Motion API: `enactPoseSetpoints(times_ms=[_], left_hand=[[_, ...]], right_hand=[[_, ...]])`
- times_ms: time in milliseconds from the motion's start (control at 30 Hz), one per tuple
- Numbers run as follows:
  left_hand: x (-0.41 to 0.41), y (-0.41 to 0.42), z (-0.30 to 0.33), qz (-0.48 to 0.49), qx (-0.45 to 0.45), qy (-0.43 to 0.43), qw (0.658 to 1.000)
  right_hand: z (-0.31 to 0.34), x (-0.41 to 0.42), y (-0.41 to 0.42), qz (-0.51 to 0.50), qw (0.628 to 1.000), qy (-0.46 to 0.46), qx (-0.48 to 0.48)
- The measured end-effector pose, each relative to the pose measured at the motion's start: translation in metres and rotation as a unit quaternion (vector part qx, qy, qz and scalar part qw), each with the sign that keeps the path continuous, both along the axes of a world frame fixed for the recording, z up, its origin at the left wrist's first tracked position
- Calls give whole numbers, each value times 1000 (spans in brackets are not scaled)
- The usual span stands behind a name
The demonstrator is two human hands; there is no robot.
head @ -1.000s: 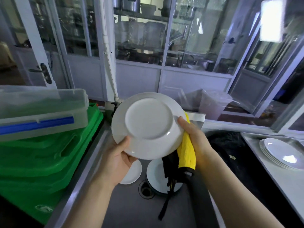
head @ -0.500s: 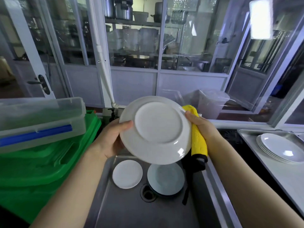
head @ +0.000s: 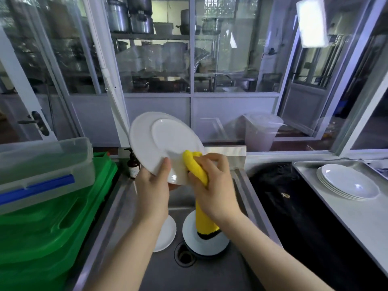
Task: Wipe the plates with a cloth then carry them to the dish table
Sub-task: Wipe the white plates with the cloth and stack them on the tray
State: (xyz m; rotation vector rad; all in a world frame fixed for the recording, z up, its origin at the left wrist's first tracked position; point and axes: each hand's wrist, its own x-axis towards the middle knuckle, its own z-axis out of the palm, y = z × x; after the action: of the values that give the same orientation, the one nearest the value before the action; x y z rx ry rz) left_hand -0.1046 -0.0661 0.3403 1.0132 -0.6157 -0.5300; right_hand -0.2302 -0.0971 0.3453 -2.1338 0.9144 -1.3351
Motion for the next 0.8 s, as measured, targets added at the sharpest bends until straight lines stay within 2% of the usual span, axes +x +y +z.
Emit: enactPoseSetpoints(times_ms=[200,333,667,800], left_hand=[[-17,-3,-10,-16,-13,41,999],[-24,1,-20,-27,25,39,999],[-57,16,-60,-98,100,13,990],[-72,18,-81,-141,143,-11,980]], right_hand=[[-12,-6,8,80,995,23,-55],[-34,-31,-13,34,994,47,-95],[-107,-122,-38,-101,990,87,38],[-144,-174,-28,-147,975,155,63]])
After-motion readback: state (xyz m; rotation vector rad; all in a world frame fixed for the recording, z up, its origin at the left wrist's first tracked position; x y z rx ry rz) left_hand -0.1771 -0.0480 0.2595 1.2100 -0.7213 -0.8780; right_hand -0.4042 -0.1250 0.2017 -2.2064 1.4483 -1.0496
